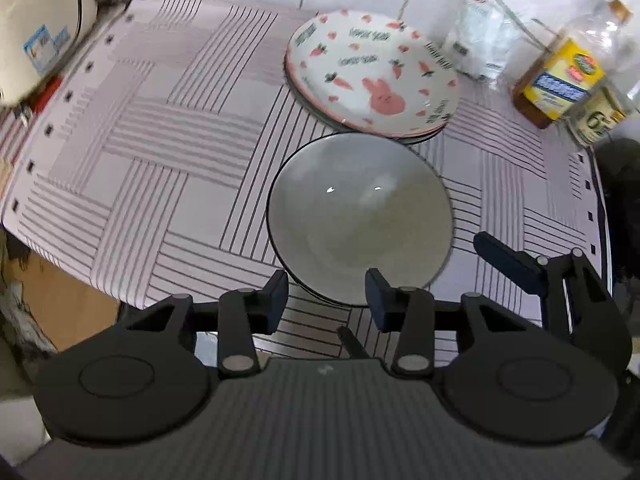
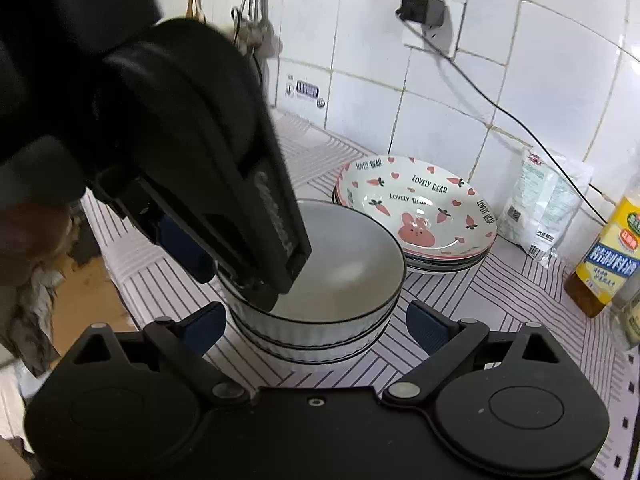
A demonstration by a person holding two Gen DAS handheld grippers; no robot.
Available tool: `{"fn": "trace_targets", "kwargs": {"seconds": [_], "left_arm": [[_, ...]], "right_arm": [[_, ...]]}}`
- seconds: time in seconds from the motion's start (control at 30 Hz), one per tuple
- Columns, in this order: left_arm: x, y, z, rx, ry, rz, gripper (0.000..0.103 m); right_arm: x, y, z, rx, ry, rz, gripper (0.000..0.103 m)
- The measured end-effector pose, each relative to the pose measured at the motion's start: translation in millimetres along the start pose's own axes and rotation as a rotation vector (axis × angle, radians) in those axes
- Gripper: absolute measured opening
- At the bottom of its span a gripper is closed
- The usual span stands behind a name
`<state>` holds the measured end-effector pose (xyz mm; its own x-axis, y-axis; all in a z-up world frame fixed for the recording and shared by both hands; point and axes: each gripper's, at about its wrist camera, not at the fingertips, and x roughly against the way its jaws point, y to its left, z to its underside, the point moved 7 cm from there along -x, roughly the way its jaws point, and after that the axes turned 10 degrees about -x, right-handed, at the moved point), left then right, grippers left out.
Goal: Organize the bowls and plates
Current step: 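Lower the third bowl into the nested bowls with both grippers, then grip the stacked bowls' rim with both grippers and lift them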
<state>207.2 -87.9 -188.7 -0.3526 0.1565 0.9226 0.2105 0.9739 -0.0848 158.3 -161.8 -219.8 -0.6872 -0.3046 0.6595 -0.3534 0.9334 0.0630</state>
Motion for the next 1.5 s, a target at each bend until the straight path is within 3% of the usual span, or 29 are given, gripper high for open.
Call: {"fn": "trace_targets", "kwargs": {"seconds": [0.1,0.3,0.6,0.7,0.83,0.97,1.13,1.37,1.5], "left_arm": [[11,-2,2,-0.009,-0.036,0.015,0.05],[23,3,11,0.024,-0.113,0.059,0.052],[38,21,17,0.131,-0.224,0.08,0.055],[32,33,22,0.164,-0.216,0.095,0.057],[15,40,30,0.166,-0.215,0.126,0.059],[7,43,33,0.163,-0.236,0.143,0.065],[-8,46,28,0.132,-0.243,0.158,0.069],[-33,42,13,0.111,-0.218,0.236,0.069],[-41,36,8,0.076,-0.211,0.239,0.067]], "right_arm": [[14,-4,2,-0.039,-0.033,-0.027,0.099],[33,-6,10,-0.082,-0.111,-0.062,0.099],[20,-10,35,-0.204,-0.096,-0.058,0.099],[4,-10,51,-0.257,-0.039,-0.03,0.098],[-7,0,62,-0.234,-0.031,-0.012,0.099],[-20,5,66,-0.183,-0.058,0.043,0.099],[-38,5,68,-0.212,-0.074,0.06,0.099],[-56,9,59,-0.195,-0.101,0.053,0.099],[-63,4,51,-0.24,-0.131,0.045,0.1]]}}
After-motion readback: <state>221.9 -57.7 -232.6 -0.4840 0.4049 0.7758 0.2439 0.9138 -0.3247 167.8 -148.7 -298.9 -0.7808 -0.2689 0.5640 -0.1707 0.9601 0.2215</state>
